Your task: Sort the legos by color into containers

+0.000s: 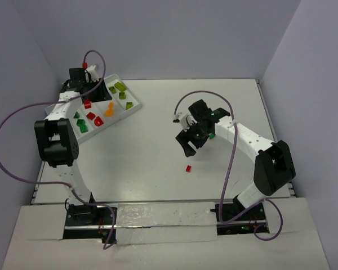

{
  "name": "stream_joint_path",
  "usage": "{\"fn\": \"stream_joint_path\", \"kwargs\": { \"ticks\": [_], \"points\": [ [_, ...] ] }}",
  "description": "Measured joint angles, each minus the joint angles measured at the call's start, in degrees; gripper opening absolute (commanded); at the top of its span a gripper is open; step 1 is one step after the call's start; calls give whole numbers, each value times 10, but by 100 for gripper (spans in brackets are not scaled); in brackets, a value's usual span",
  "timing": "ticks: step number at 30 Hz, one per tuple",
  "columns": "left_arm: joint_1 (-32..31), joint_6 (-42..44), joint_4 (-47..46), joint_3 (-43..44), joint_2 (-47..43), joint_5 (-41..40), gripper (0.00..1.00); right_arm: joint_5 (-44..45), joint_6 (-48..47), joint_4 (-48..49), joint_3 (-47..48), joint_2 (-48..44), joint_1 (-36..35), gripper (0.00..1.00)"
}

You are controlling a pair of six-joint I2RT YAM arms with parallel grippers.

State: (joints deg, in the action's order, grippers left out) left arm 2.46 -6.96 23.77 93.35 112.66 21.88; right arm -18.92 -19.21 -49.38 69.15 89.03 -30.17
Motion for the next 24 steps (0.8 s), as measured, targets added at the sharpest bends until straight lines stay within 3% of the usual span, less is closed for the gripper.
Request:
{"fn": "stream_joint_path", "kwargs": {
  "ticks": [10,17,24],
  "points": [
    [0,19,12,-97,-210,112,49,13,-98,-3,-122,-37,-87,77],
    [0,63,46,-127,-233,214,50,-25,-299,52,-184,-131,-84,82],
    [0,78,71,-144,-241,258,50,-78,-464,59,-165,-56,-85,82]
  ]
}}
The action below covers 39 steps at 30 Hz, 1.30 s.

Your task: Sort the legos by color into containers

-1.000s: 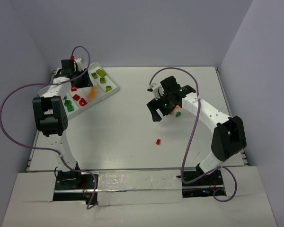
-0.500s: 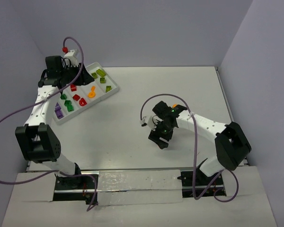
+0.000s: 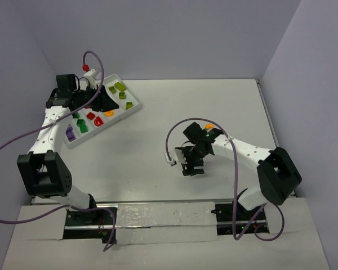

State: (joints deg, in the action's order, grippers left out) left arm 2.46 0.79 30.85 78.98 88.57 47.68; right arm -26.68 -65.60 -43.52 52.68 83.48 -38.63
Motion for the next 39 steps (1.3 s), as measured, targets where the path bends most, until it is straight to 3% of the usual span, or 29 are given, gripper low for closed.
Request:
{"fn": "stream_joint_path", "kwargs": {
  "ticks": [8,17,39],
  "points": [
    [0,-1,1,-26,-31,9,50,3,-122,-12,28,49,0,81],
    [0,-17,-5,-35,-38,8,49,17,-195,-13,30,57,0,78],
    [0,-45,-16,-36,-38,8,49,20,-197,28,-24,77,-10,57]
  ]
}}
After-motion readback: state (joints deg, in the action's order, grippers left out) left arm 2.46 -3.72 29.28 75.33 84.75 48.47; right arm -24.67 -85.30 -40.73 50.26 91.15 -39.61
